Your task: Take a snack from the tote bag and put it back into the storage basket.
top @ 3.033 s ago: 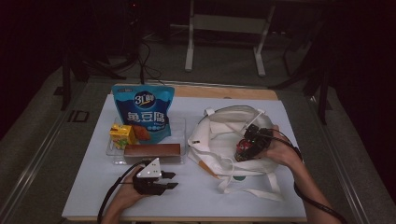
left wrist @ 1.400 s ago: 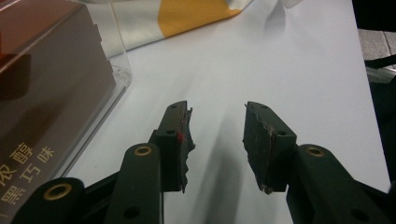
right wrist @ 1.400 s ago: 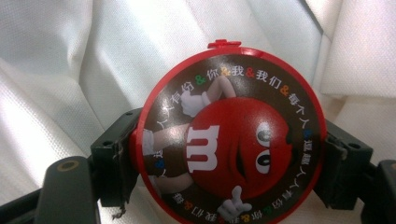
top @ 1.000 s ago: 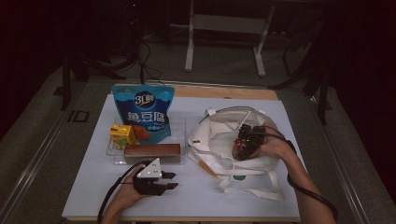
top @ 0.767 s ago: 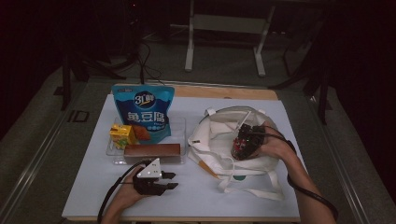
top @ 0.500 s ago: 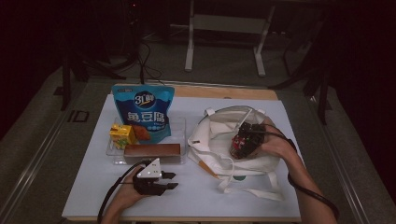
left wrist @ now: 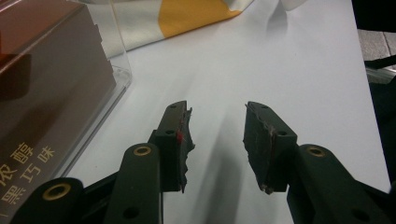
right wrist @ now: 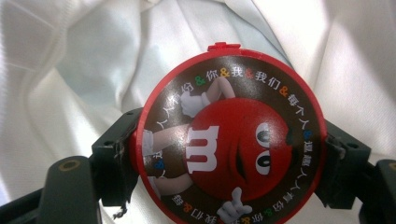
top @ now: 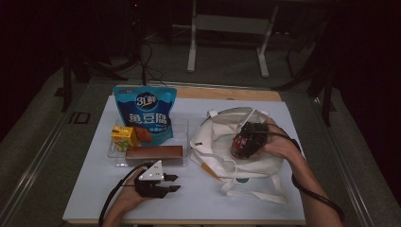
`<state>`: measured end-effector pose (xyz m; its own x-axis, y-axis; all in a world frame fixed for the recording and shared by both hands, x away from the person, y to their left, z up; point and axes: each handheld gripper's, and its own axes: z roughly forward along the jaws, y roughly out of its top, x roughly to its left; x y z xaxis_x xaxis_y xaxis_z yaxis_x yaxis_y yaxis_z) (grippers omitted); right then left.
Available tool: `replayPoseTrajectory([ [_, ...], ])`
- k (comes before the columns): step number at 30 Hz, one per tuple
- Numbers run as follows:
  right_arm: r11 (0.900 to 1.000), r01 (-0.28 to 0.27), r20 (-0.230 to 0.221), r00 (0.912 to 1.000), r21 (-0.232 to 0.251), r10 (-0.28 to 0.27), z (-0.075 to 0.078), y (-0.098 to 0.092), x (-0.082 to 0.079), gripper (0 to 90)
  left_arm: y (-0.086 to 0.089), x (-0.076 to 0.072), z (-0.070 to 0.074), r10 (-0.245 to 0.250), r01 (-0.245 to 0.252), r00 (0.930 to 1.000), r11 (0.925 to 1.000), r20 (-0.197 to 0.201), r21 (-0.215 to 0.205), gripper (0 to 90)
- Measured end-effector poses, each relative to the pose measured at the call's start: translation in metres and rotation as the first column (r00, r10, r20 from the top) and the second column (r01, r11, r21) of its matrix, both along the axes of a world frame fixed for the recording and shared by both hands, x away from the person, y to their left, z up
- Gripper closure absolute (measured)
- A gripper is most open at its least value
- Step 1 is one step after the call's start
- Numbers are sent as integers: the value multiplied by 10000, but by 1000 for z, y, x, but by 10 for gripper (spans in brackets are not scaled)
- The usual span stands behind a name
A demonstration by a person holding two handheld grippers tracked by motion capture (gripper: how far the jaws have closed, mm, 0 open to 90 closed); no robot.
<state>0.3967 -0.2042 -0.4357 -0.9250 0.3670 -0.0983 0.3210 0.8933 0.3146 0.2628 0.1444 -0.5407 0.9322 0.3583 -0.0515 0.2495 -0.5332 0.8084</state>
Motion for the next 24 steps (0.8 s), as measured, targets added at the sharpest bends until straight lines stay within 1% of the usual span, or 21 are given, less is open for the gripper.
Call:
replayPoseTrajectory([
  [10, 9985, -556, 213, 9982, 22, 555, 11, 11, -6, 231, 0, 0, 0, -6, 6, 10000, 10000, 10, -6, 598],
  [24, 9955, -909, 397, 9952, 284, 897, 22, 24, -7, 232, 0, 0, 0, -12, 12, 10000, 10000, 15, -5, 598],
])
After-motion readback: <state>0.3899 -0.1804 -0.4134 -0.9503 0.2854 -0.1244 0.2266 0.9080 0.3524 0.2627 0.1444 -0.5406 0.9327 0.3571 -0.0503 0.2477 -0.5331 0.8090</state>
